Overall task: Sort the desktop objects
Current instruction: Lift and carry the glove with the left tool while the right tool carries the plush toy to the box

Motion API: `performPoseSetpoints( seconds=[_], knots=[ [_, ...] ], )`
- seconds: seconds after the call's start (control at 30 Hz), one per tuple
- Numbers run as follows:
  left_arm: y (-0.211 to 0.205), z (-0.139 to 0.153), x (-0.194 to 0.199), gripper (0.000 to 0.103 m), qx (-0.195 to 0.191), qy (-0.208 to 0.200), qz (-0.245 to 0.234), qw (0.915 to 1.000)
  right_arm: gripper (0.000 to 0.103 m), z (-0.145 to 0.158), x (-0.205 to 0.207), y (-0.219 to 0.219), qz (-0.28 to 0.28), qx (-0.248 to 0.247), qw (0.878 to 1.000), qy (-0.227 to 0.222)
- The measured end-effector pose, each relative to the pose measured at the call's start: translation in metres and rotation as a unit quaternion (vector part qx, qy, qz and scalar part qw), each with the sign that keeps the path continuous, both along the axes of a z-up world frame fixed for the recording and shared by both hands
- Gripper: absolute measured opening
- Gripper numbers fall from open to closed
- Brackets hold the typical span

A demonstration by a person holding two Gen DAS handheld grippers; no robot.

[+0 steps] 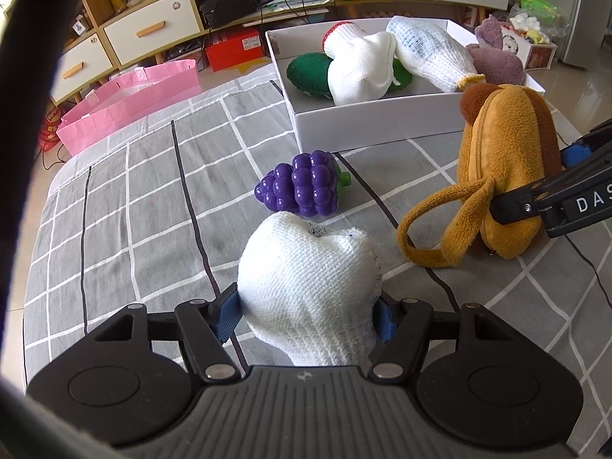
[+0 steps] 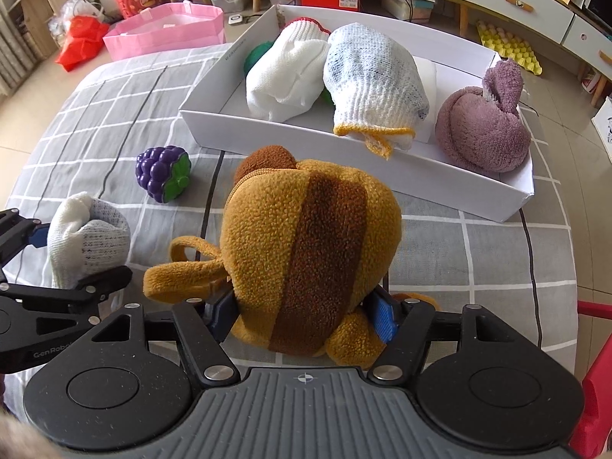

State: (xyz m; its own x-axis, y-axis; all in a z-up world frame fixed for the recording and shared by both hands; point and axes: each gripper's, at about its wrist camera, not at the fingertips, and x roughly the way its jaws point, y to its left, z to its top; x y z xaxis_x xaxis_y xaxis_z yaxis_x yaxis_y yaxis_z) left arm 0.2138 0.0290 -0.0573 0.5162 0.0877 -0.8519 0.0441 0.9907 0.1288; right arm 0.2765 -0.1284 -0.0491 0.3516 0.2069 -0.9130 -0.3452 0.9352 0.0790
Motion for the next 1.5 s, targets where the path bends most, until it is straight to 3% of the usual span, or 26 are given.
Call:
performPoseSetpoints(
  seconds=[0.4, 0.77, 0.9, 1.13, 1.5],
  knots=[
    [0.004, -0.001, 0.0, 0.063, -0.002, 0.002, 0.005, 1.0, 0.077, -0.016, 0.022, 0.018, -0.012, -0.013, 1.0, 0.002],
    [0.007, 0.0, 0.001, 0.063, -0.007, 0.003, 0.008, 0.9999, 0.087, -0.029, 0.037, 0.03, -0.022, -0.027, 0.999, -0.001],
    [0.007, 0.0, 0.001, 0.063, -0.005, 0.001, 0.006, 1.0, 0.083, -0.028, 0.037, 0.033, -0.016, -0.037, 0.999, -0.001],
    [0.005, 0.004, -0.001, 0.063, 0.01, -0.013, 0.001, 0.9999, 0.069, -0.014, 0.025, 0.02, -0.017, -0.026, 0.999, -0.007],
    [0.004, 0.011, -0.002, 0.063, 0.005, -0.025, 0.002, 0.9997, 0.067, -0.004, 0.006, 0.003, -0.008, -0.021, 1.0, -0.005]
  ],
)
